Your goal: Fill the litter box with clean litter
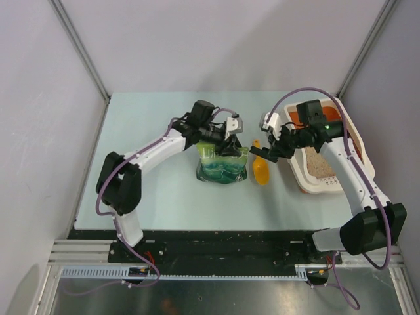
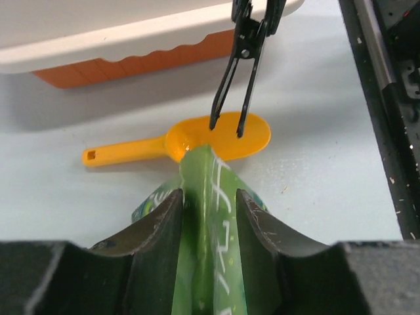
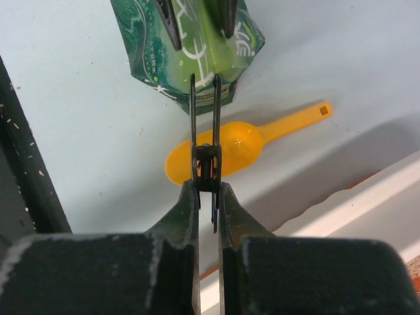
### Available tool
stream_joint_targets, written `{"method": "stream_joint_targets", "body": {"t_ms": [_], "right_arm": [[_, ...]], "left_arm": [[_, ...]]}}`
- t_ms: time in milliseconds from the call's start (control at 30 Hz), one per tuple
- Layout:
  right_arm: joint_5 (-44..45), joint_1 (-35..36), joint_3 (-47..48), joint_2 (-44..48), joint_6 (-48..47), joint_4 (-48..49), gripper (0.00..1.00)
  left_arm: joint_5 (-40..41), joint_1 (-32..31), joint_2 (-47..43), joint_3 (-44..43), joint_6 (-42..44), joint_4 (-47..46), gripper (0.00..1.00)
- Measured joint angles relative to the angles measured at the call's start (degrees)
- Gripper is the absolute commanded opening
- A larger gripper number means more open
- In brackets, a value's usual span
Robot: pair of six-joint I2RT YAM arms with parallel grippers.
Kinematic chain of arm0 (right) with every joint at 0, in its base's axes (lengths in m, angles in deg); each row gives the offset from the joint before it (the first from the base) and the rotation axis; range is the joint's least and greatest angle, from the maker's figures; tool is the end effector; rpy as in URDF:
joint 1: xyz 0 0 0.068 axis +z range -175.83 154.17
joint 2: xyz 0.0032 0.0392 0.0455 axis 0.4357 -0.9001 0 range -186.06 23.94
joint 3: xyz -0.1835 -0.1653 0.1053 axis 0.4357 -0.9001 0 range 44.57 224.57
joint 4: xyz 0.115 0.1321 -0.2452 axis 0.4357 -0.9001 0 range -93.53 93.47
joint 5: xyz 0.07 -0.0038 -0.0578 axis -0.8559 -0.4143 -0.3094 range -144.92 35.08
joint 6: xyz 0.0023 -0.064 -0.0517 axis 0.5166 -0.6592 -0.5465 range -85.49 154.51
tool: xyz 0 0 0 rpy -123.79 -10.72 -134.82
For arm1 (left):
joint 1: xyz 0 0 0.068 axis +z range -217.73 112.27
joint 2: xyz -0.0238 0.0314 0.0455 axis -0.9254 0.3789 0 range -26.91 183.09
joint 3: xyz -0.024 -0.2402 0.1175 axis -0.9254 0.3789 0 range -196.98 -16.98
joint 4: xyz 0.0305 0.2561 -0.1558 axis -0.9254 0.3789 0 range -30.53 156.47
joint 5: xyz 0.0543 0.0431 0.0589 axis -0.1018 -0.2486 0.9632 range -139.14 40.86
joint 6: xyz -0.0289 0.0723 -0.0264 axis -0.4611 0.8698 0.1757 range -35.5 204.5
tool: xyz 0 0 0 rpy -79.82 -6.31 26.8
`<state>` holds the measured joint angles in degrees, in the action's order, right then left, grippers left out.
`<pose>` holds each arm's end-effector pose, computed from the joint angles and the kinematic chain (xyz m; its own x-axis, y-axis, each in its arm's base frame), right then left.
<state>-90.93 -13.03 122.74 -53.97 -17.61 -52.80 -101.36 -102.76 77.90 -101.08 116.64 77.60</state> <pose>0.3087 0.1133 0.3192 -0.1020 -0.6780 -0.7280 -0.9450 0.2946 -0.1421 0.3509 -0.3150 0.2451 0.0204 0.3837 -0.9232 0.9978 -0.0659 -0.0053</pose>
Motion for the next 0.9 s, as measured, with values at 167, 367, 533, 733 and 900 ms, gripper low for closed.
{"method": "stream_joint_targets", "body": {"t_ms": [167,367,533,733,900], "right_arm": [[2.0,1.0,0.0,-0.6,-1.1,0.6,0.0],[3.8,1.5,-0.1,-1.8,-1.6,2.1,0.0],[3.9,2.1,-0.1,-2.2,-2.6,2.6,0.0],[3.1,2.8,-0.1,-2.9,-3.9,2.6,0.0],[2.7,3.6,0.0,-4.4,-5.0,2.9,0.0]], "left_arm": [[0.9,1.7,-2.8,2.5,2.0,0.1,0.3],[1.0,2.2,-3.2,3.0,2.9,0.5,0.18],[0.9,2.2,-3.2,3.0,2.9,0.7,0.1],[0.8,2.2,-3.2,3.0,2.9,0.9,0.07],[0.8,2.2,-3.2,3.0,2.9,1.1,0.07]]}}
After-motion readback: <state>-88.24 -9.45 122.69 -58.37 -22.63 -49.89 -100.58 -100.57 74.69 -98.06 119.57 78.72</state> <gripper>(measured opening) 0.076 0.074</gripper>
